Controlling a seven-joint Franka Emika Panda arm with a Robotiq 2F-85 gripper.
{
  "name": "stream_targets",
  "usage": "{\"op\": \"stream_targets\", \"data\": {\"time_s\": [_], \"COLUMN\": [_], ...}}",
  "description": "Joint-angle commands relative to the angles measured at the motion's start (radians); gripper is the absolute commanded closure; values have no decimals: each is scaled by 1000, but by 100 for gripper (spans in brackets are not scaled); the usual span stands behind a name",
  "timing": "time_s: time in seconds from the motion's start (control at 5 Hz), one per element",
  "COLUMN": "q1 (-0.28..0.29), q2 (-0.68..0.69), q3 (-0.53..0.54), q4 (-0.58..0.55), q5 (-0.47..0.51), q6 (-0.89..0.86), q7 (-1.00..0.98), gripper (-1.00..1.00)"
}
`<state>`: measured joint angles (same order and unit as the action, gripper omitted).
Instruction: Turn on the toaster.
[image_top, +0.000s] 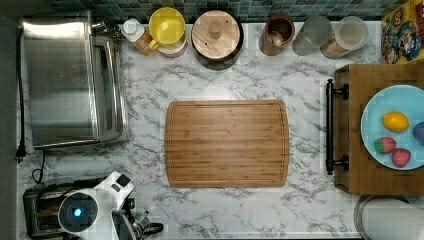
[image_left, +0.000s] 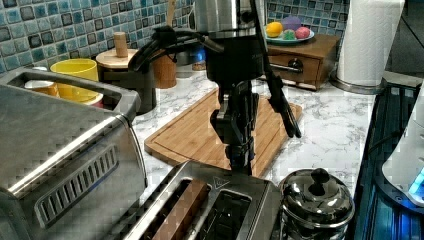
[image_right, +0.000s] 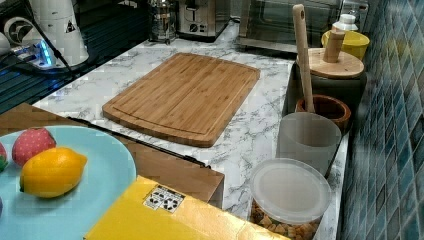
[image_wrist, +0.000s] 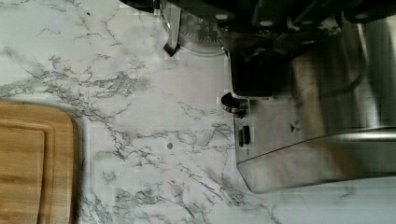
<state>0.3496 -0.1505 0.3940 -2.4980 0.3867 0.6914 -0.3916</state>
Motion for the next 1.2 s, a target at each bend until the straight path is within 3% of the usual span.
{"op": "stream_targets", "data": {"time_s": [0.2,0.8,1.0,1.2], "q1": [-48,-29,-33,-29], "q2": [101,361,435,435], "q3": [-65,-81,-107,-111], "q4": [21,32,68,68], "q5": [45,36,2,3], "q6": [22,61,-8,-8], "q7": [-14,6,32,31], "gripper": [100,100,100,100]}}
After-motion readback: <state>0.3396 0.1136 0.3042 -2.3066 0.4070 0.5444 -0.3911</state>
